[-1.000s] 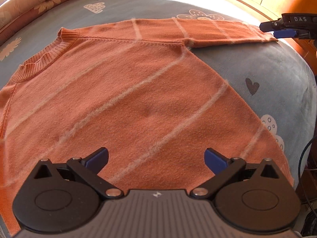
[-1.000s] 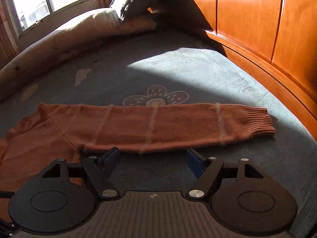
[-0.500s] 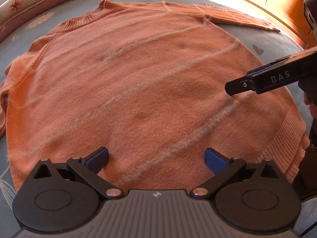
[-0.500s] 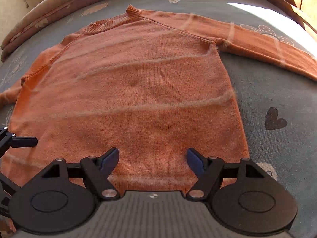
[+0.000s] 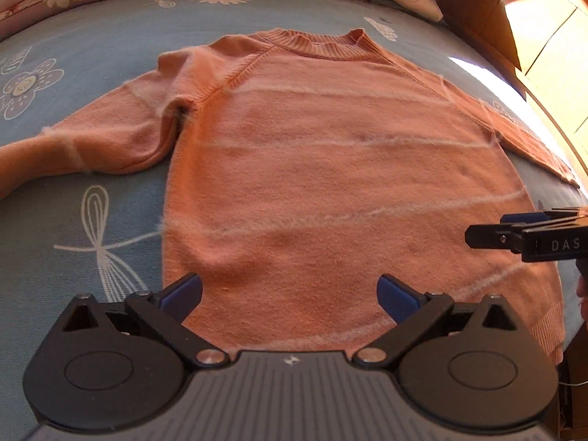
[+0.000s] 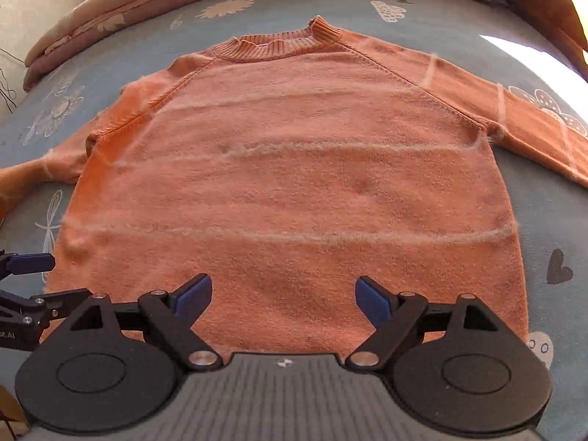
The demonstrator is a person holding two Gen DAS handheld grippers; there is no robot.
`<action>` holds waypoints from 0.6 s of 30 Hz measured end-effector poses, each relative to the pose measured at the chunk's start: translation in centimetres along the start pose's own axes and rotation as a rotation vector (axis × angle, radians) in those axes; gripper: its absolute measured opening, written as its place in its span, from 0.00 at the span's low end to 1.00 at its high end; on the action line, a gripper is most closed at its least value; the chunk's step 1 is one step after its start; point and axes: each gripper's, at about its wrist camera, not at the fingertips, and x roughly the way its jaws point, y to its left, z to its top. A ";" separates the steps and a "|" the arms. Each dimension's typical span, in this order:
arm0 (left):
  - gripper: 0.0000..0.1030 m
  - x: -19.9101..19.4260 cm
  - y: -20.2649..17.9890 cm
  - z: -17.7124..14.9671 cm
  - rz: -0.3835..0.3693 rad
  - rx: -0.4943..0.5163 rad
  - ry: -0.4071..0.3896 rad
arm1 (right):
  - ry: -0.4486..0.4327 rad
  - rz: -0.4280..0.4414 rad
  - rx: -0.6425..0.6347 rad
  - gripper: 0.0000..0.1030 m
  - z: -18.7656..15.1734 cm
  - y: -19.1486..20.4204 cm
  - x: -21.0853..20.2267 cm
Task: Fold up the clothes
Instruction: 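Lift the right gripper back over the sweater body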
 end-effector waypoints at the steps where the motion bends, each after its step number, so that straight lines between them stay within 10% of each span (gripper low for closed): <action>1: 0.96 -0.1 1.0 0.6 0.013 -0.017 -0.017 | 0.000 0.012 -0.010 0.86 0.2 0.7 0.3; 18: 0.96 1.4 1.7 -2.5 -0.063 0.142 0.004 | 0.066 0.036 -0.034 0.93 -0.2 4.1 4.4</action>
